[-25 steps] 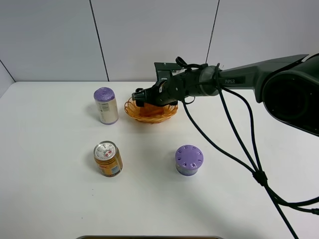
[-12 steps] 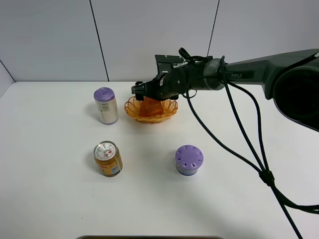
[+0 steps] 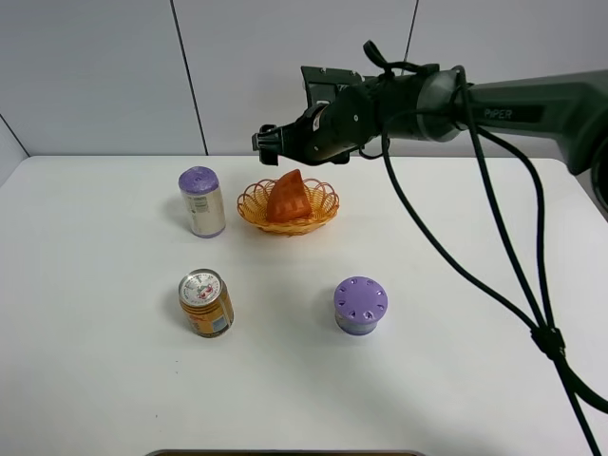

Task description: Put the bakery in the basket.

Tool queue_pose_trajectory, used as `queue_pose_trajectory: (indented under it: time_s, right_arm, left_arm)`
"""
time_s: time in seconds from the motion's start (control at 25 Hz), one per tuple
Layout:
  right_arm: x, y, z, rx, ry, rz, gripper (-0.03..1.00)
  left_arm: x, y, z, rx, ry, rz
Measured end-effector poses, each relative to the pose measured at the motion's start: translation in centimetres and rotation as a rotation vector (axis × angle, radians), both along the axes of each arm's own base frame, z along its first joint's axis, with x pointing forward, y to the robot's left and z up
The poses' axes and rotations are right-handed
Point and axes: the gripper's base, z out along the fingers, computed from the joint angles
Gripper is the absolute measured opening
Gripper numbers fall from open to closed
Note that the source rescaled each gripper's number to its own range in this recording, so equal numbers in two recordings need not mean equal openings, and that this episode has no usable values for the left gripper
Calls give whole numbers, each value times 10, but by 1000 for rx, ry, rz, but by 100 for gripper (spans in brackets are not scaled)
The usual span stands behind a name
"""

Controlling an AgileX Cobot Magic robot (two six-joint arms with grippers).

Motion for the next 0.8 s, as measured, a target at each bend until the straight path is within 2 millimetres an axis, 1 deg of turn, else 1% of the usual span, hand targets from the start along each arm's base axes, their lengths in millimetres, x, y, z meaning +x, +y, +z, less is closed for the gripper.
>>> queue_pose_trajectory:
  time_s: [0.2,0.44,0.52,0.6,0.72,0.8]
  right_arm:
    - [-9,-6,34,3,-35,7,84]
    - [-27,-20,89,-2,-116,19,84]
    - [-34,-27,104,-13,-134,19,84]
    - [-41,-37,113,-19,-152,13,84]
    - [-58,-60,117,1,-171,-18,84]
    - [-69,-80,113,2,-163,-52,84]
  left_arm:
    - [0,0,0,0,0,0]
    - [0,0,0,0,0,0]
    - [0,0,0,0,0,0]
    - [0,0,0,0,0,0]
    - [0,0,0,0,0,0]
    - [0,0,0,0,0,0]
